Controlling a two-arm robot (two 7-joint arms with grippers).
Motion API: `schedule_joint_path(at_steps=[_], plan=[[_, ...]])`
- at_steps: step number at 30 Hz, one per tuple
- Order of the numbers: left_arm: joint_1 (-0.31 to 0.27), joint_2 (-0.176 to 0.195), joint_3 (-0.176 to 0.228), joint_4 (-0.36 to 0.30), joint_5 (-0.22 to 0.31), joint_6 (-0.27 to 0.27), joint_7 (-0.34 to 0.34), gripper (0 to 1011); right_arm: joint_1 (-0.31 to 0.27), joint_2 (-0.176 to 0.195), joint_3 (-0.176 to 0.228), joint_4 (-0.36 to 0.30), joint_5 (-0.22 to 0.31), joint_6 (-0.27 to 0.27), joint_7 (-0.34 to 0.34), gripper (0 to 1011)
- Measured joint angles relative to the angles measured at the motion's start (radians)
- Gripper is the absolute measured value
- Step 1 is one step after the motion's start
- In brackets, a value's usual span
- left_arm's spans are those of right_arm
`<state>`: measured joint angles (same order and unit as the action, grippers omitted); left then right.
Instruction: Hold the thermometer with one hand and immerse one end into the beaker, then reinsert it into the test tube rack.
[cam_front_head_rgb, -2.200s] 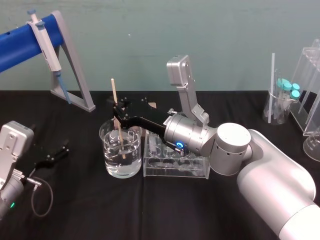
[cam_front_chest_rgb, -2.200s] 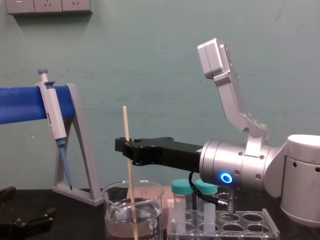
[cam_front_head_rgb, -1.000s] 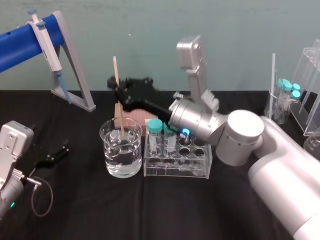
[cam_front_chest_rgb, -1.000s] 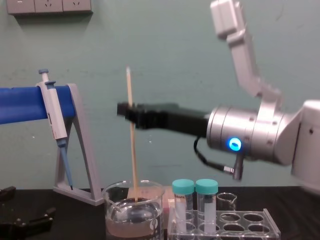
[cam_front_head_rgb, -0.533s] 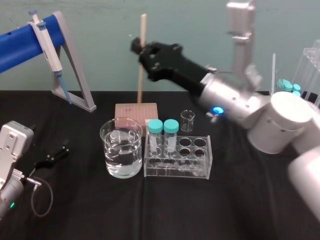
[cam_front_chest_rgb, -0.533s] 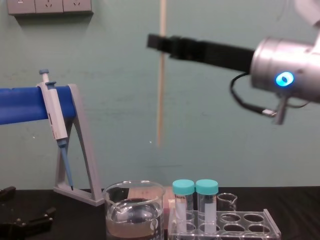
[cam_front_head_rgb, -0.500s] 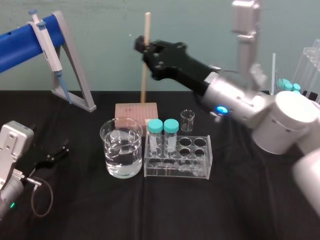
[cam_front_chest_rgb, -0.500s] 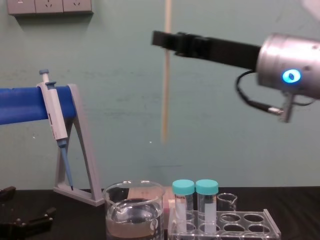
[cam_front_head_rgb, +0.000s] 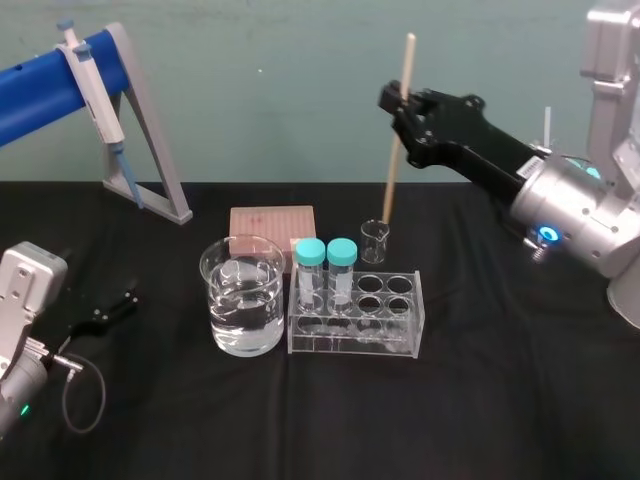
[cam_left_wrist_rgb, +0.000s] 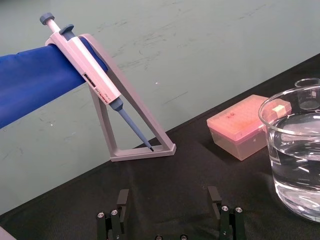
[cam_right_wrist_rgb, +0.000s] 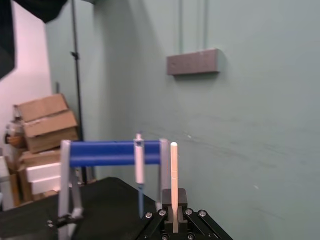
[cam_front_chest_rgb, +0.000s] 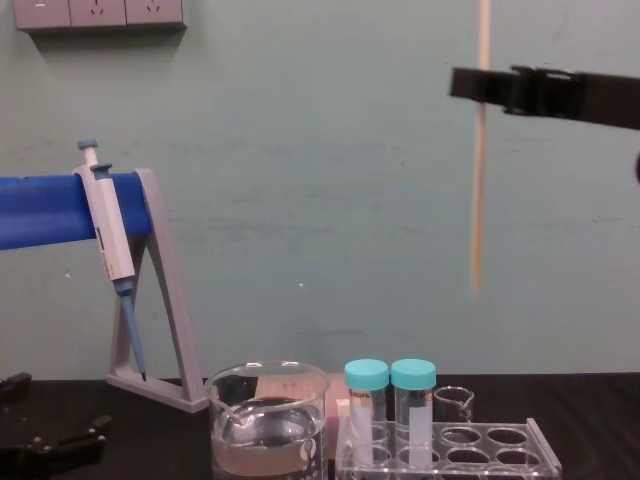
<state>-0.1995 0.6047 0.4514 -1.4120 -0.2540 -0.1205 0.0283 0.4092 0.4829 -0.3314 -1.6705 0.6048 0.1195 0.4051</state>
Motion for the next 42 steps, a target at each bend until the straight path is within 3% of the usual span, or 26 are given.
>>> schedule_joint_path(at_steps=[8, 13, 24, 42], plan=[[0.0, 0.0, 0.0, 0.0, 0.0, 0.0, 0.0, 1004, -0.038, 0.016, 0.015, 0.029, -0.009, 0.008, -0.042, 48], [0.0, 0.0, 0.0, 0.0, 0.0, 0.0, 0.0, 1004, -0.045, 0.012, 0.001, 0.064, -0.049, 0.004, -0.057, 49], [0.0, 0.0, 0.0, 0.0, 0.0, 0.0, 0.0, 1004, -0.037, -0.037, -0.009, 0.167, -0.094, -0.067, -0.027, 48], [0.0, 0.0, 0.0, 0.0, 0.0, 0.0, 0.0, 1004, -0.029, -0.07, 0.002, 0.22, -0.112, -0.076, -0.005, 48]])
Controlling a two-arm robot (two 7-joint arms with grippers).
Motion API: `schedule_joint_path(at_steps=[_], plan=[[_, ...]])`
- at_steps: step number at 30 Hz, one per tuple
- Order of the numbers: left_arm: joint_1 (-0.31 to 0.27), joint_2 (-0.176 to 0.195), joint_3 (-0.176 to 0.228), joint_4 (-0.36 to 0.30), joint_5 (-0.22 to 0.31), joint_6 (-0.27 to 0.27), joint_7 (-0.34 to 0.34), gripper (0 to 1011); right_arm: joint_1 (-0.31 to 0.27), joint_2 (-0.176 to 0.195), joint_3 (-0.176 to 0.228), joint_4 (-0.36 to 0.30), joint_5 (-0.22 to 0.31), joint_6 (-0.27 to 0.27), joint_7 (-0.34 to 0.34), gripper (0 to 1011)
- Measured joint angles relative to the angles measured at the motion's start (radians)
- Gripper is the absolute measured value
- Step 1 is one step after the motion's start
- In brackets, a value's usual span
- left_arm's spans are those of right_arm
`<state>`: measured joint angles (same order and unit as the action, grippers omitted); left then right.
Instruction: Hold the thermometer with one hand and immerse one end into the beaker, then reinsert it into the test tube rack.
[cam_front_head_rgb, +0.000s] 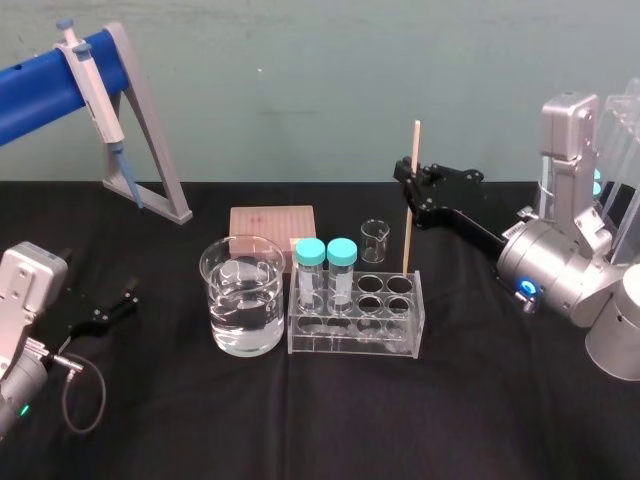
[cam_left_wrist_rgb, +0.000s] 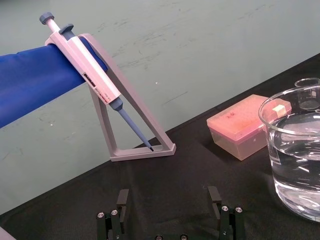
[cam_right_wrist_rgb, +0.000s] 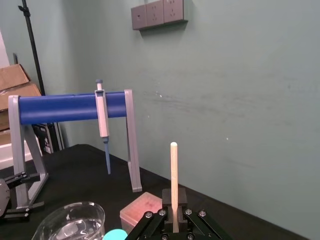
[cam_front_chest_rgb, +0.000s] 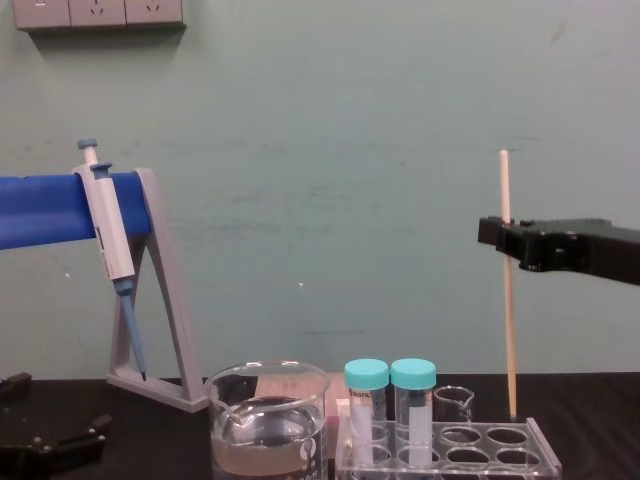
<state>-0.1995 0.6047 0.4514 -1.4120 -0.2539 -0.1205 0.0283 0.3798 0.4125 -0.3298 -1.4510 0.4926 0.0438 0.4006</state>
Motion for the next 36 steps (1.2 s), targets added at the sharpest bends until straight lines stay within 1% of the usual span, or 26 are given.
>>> schedule_joint_path(at_steps=[11, 17, 24, 29, 36], plan=[[0.0, 0.0, 0.0, 0.0, 0.0, 0.0, 0.0, 1004, 0.009, -0.028, -0.002, 0.08, 0.003, -0.032, 0.027, 48], [0.0, 0.0, 0.0, 0.0, 0.0, 0.0, 0.0, 1003, 0.025, -0.042, -0.005, 0.122, -0.008, -0.058, 0.036, 49], [0.0, 0.0, 0.0, 0.0, 0.0, 0.0, 0.0, 1004, 0.034, -0.054, -0.008, 0.153, -0.017, -0.068, 0.044, 48], [0.0, 0.0, 0.0, 0.0, 0.0, 0.0, 0.0, 1004, 0.044, -0.068, -0.013, 0.193, -0.024, -0.085, 0.056, 48], [0.0, 0.0, 0.0, 0.0, 0.0, 0.0, 0.0, 1004, 0.06, -0.08, -0.019, 0.233, -0.036, -0.098, 0.068, 48]])
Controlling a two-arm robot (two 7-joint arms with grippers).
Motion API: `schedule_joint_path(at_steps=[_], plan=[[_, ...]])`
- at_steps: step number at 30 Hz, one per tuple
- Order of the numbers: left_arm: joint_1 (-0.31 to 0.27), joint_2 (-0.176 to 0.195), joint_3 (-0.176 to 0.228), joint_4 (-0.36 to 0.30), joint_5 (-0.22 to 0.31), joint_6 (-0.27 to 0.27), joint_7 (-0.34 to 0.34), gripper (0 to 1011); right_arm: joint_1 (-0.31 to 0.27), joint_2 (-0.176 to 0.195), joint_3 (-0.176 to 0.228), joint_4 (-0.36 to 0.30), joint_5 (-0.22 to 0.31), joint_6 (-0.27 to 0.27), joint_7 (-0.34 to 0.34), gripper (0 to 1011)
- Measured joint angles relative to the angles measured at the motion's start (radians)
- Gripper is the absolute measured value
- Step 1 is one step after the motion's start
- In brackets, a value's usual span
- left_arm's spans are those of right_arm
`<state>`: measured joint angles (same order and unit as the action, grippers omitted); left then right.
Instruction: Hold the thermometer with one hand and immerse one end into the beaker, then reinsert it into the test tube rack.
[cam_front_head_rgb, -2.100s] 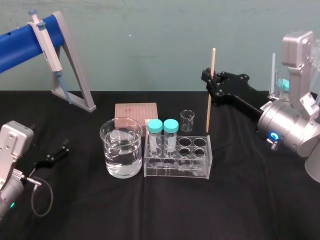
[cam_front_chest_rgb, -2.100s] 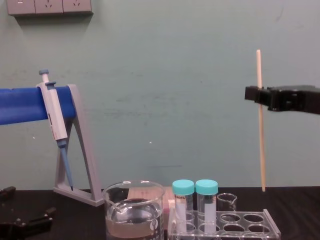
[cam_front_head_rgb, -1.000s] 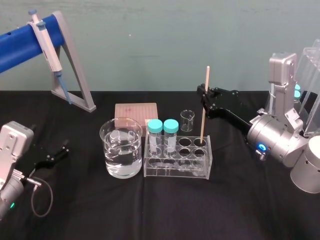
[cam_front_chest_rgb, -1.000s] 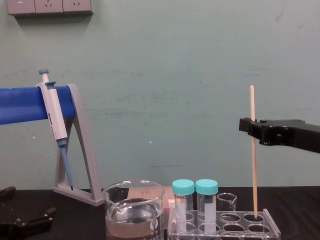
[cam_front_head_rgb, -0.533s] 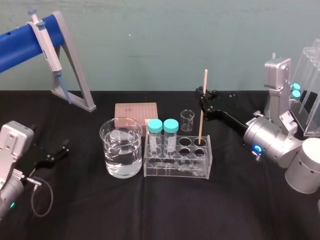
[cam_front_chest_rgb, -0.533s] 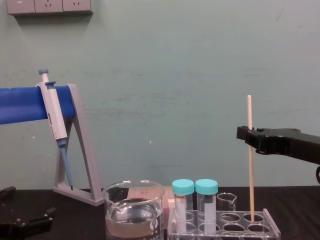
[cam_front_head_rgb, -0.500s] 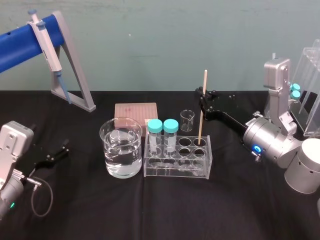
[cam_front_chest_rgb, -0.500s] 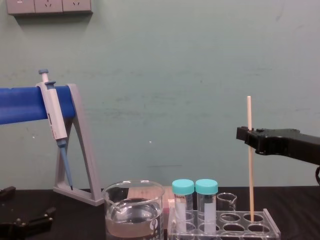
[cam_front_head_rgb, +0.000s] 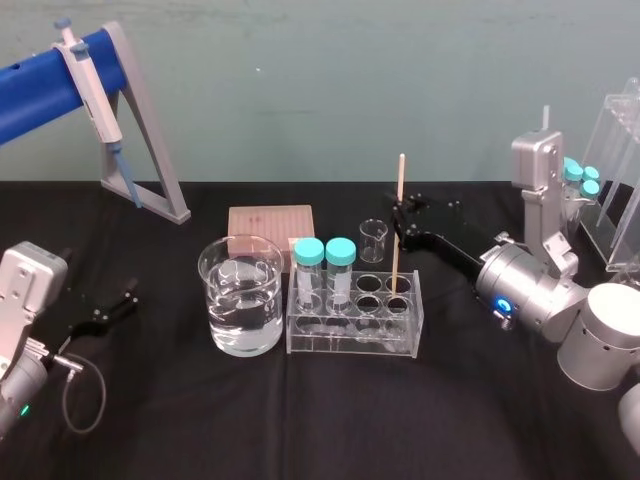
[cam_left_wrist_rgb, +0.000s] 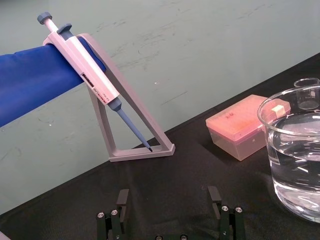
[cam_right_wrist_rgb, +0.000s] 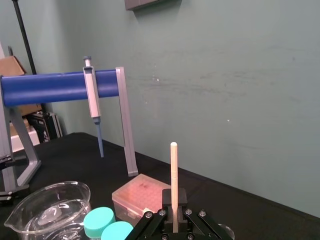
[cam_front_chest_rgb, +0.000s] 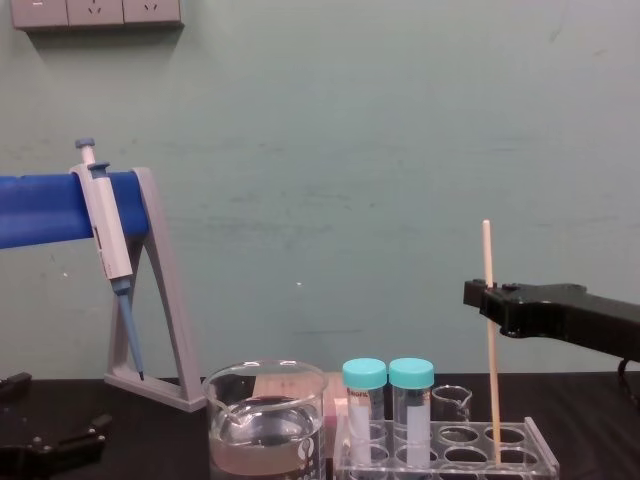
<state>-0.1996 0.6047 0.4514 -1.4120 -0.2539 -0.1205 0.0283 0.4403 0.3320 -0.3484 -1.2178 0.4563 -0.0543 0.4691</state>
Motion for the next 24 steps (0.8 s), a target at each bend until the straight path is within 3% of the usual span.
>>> schedule_joint_path(at_steps=[11, 24], plan=[[0.0, 0.0, 0.0, 0.0, 0.0, 0.0, 0.0, 1004, 0.011, -0.022, -0.007, 0.048, -0.006, -0.006, 0.016, 48], [0.0, 0.0, 0.0, 0.0, 0.0, 0.0, 0.0, 1004, 0.001, -0.028, -0.003, 0.051, -0.004, -0.005, 0.017, 48]])
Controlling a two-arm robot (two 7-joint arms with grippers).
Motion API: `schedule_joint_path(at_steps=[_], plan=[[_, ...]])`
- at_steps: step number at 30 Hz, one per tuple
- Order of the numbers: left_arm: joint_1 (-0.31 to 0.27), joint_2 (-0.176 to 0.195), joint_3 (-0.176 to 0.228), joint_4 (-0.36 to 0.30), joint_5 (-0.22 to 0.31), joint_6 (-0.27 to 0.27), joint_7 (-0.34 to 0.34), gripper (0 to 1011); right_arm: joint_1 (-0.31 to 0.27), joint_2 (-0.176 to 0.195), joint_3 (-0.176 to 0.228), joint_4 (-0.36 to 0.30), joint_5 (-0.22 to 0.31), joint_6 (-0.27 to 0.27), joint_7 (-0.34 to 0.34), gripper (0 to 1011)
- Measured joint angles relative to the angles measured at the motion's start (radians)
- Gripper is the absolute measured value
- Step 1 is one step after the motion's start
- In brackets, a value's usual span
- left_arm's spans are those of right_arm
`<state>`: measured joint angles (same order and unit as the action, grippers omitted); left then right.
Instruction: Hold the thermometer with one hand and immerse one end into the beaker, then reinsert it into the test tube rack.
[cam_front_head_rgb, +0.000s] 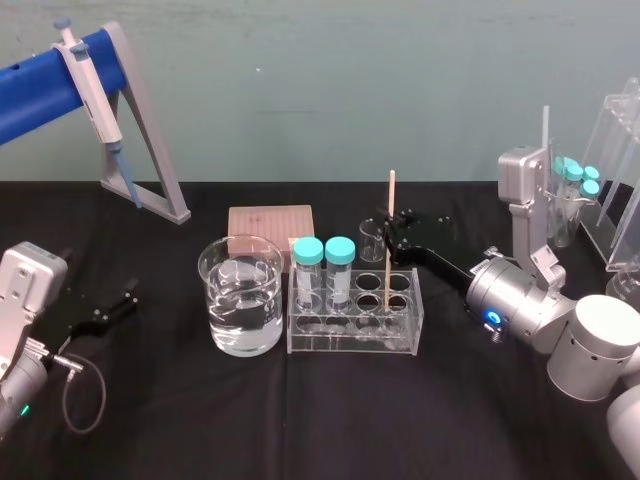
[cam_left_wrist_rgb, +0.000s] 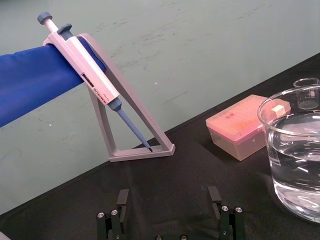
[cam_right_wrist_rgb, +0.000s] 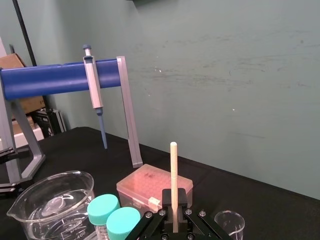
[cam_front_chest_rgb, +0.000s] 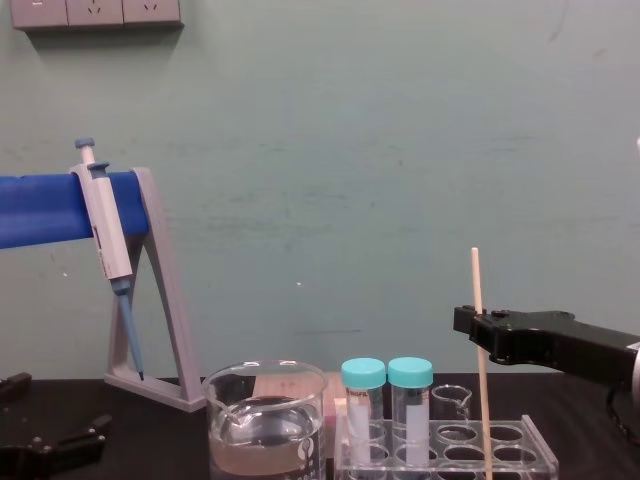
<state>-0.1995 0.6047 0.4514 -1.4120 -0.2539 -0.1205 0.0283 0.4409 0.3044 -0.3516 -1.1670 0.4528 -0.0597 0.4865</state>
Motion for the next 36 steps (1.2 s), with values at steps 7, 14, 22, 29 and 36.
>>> schedule_joint_path(at_steps=[7, 14, 22, 29, 36], plan=[[0.0, 0.0, 0.0, 0.0, 0.0, 0.0, 0.0, 1004, -0.015, 0.004, 0.009, -0.012, 0.007, 0.001, -0.001, 48], [0.0, 0.0, 0.0, 0.0, 0.0, 0.0, 0.0, 1004, -0.027, 0.007, 0.019, -0.021, 0.017, -0.005, 0.0, 91], [0.0, 0.0, 0.0, 0.0, 0.0, 0.0, 0.0, 1004, -0.031, 0.012, 0.02, -0.03, 0.017, 0.007, -0.007, 336], [0.0, 0.0, 0.0, 0.0, 0.0, 0.0, 0.0, 1004, -0.032, 0.014, 0.022, -0.034, 0.016, 0.014, -0.014, 565], [0.0, 0.0, 0.0, 0.0, 0.0, 0.0, 0.0, 1004, -0.037, 0.019, 0.025, -0.043, 0.014, 0.016, -0.021, 781]])
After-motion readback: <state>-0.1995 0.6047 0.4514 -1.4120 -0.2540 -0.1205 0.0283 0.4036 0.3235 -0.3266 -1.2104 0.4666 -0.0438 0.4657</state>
